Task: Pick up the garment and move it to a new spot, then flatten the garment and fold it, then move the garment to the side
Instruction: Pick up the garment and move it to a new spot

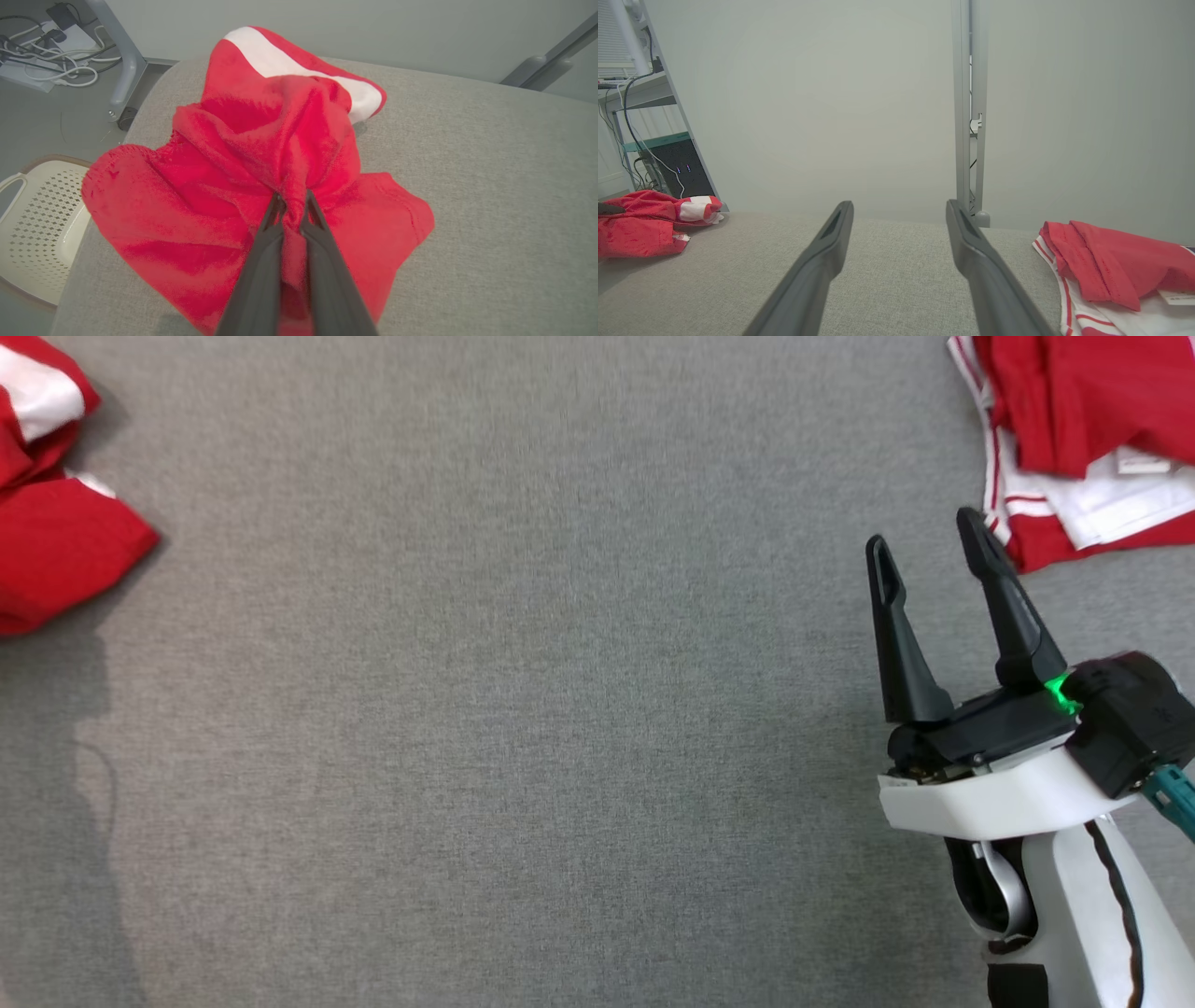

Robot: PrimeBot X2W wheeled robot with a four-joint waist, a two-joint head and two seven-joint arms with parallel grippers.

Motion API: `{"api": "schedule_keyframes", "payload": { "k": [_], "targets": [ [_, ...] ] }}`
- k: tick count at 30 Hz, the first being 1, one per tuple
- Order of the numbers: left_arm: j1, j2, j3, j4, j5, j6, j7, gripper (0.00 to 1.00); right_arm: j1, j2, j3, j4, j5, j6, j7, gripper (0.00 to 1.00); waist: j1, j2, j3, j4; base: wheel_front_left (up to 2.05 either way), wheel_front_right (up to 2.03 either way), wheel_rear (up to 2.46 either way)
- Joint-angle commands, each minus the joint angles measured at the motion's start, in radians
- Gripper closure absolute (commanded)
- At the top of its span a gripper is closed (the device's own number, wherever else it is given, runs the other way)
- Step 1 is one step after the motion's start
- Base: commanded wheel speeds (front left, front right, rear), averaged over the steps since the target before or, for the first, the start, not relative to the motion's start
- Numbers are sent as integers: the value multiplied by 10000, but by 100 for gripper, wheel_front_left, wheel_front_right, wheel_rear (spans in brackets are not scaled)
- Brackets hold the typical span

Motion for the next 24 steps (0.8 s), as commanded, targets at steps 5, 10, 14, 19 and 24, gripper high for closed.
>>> {"api": "schedule_keyframes", "payload": {
  "k": [5,10,14,19,24],
  "targets": [
    [61,352,-927,-801,-55,-18,-122,100,369,5,35,257,284,3,-37,0,0,0,-1189,-153,0,0,0],
    [156,589,-1829,-1787,-163,-18,-23,100,683,34,-30,411,504,3,-38,0,0,0,-2068,-359,0,0,0],
    [264,685,-2614,-2793,-301,-17,192,100,965,49,-138,509,667,3,-36,0,0,0,-2683,-525,0,0,0],
    [257,833,-3448,-4140,-316,-17,407,100,1280,64,-244,610,791,3,-36,0,0,0,-3245,-763,0,0,0],
    [476,624,-3922,-5495,-721,-17,740,100,1534,76,-302,675,893,3,-36,0,0,0,-3610,-1024,0,0,0]
  ]
}}
